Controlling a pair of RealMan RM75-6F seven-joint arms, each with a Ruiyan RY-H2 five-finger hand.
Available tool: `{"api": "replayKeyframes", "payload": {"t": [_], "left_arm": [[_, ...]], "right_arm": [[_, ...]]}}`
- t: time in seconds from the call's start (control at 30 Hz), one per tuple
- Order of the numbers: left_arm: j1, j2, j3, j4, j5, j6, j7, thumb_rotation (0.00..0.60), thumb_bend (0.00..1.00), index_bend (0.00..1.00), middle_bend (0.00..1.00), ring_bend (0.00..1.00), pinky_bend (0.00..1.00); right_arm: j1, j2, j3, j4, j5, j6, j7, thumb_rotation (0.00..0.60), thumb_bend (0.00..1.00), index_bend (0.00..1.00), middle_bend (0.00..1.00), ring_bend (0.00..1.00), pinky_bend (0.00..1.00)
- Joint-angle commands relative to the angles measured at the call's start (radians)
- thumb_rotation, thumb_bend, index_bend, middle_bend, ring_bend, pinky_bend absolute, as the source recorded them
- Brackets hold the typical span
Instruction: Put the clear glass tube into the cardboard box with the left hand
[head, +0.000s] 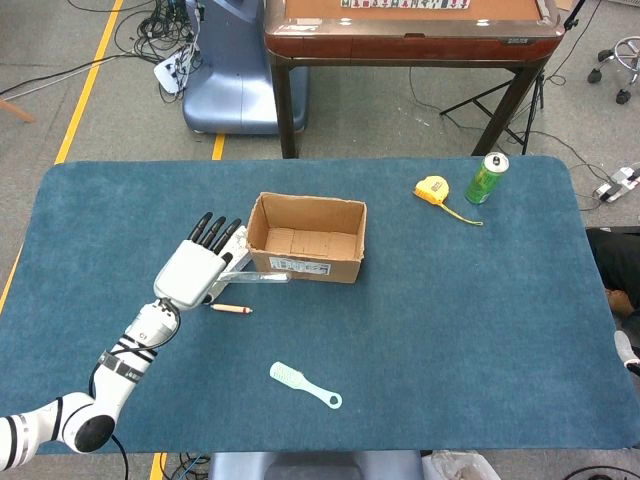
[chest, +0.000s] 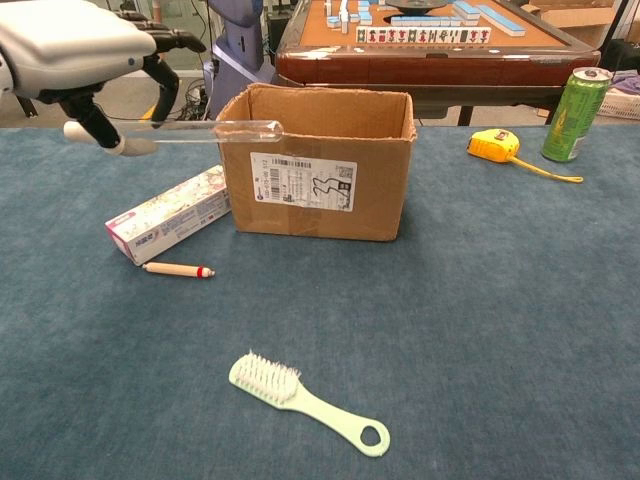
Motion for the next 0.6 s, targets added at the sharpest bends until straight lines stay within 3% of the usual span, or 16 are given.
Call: {"api": "replayKeyframes", "payload": {"t": [0.03, 0.6], "left_arm": [[-0.032, -0.009, -0.015, 0.001, -0.036, -0.013, 0.021, 0.600, 0.28, 0.61, 0.00, 0.00, 0.01], [-0.220, -0.072, -0.042, 0.044, -0.241, -0.046, 0.139, 0.600, 0.28, 0.61, 0.00, 0.00, 0.03]], "right_arm": [[0.000, 0.002, 0.001, 0.001, 0.001, 0.000, 0.004, 0.600, 0.36, 0.56, 0.49, 0.42, 0.51], [0.003, 0.011, 0.000, 0.006, 0.005, -0.012, 0.031, 0.600, 0.36, 0.56, 0.49, 0.42, 0.51]]}}
